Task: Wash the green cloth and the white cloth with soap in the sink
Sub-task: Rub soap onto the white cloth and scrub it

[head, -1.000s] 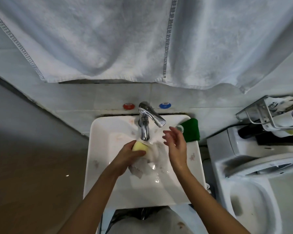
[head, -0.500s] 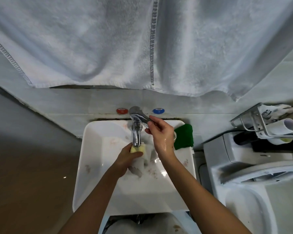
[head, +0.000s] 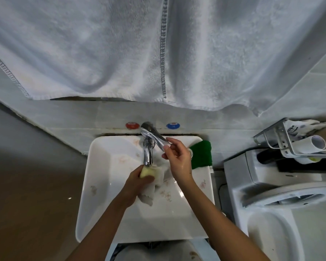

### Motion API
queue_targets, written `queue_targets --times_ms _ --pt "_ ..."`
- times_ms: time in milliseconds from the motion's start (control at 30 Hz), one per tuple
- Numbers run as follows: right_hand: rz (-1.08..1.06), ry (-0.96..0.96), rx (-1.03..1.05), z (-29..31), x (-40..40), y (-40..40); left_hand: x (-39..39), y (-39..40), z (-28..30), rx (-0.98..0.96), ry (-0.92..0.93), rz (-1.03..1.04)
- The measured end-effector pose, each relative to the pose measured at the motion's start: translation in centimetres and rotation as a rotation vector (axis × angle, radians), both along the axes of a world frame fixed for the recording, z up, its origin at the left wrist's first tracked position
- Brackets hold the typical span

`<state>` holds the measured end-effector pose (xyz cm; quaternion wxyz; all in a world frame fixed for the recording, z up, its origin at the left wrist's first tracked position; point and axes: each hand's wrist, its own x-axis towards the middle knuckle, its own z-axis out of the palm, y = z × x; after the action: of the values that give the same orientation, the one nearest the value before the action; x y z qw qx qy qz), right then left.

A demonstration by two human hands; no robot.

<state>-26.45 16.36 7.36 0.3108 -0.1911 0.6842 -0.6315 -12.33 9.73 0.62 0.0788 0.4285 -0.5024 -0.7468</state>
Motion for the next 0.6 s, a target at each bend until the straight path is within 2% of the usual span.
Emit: queue_targets --times_ms 100,267,400,600 --pt "-0.094 0.099 0.077 -3.1 0.4 2.5 0.7 0.6 0.7 -0.001 -0.007 0.016" --pt "-0.315 0.252 0.323 -8.0 0.3 5.6 2.0 1.0 0.9 -0.008 -0.037 -0.005" --pt "-0.245 0.195 0.408 -9.7 -1.4 3.9 2.5 1.2 1.8 -0.015 -0.048 0.0" --pt "-0.271 0.15 0.336 -10.1 -3.1 2.1 3.2 1.3 3.5 -0.029 -0.044 -0.007"
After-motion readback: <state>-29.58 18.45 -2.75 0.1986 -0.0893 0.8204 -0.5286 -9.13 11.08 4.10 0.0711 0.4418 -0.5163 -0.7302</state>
